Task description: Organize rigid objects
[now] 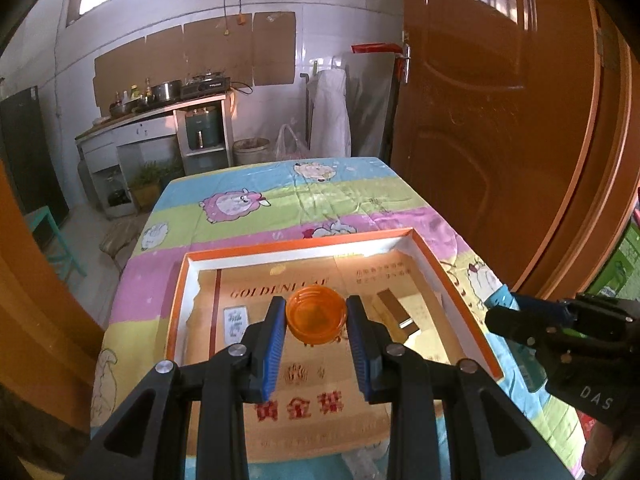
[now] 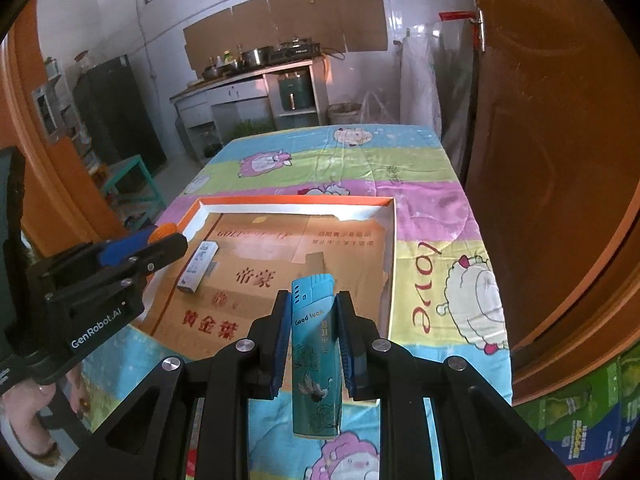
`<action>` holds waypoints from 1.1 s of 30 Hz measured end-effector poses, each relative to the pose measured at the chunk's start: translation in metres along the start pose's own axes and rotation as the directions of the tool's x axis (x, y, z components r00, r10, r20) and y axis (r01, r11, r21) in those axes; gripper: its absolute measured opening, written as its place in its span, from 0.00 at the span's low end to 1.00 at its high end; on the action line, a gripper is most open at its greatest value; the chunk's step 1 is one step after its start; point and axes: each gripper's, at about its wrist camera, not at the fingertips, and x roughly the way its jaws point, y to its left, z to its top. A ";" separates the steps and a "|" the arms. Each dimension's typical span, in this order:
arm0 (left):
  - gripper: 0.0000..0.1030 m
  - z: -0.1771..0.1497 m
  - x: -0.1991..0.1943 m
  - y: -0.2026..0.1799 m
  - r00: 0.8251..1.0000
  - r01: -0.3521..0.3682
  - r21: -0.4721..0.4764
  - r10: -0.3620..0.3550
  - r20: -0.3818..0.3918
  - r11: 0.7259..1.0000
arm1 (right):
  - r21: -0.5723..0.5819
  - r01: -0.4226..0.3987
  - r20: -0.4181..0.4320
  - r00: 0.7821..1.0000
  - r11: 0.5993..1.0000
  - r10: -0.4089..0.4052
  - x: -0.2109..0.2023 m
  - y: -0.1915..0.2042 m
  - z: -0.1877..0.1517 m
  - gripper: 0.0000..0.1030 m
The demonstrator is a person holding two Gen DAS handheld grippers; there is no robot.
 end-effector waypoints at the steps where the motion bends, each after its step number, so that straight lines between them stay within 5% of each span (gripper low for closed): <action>1: 0.30 0.003 0.003 0.000 1.000 0.001 -0.002 -0.001 -0.002 1.000 | 0.001 -0.002 -0.003 1.000 1.000 0.002 0.002 -0.001 0.002 0.22; 19: 0.30 0.038 0.069 0.016 0.997 -0.013 -0.010 0.012 -0.082 1.000 | 0.039 -0.017 -0.092 0.996 0.999 0.021 0.081 -0.026 0.064 0.22; 33: 0.30 0.042 0.118 0.029 0.987 -0.009 -0.042 0.002 -0.163 0.999 | 0.038 0.009 -0.179 0.984 0.999 -0.002 0.137 -0.035 0.082 0.22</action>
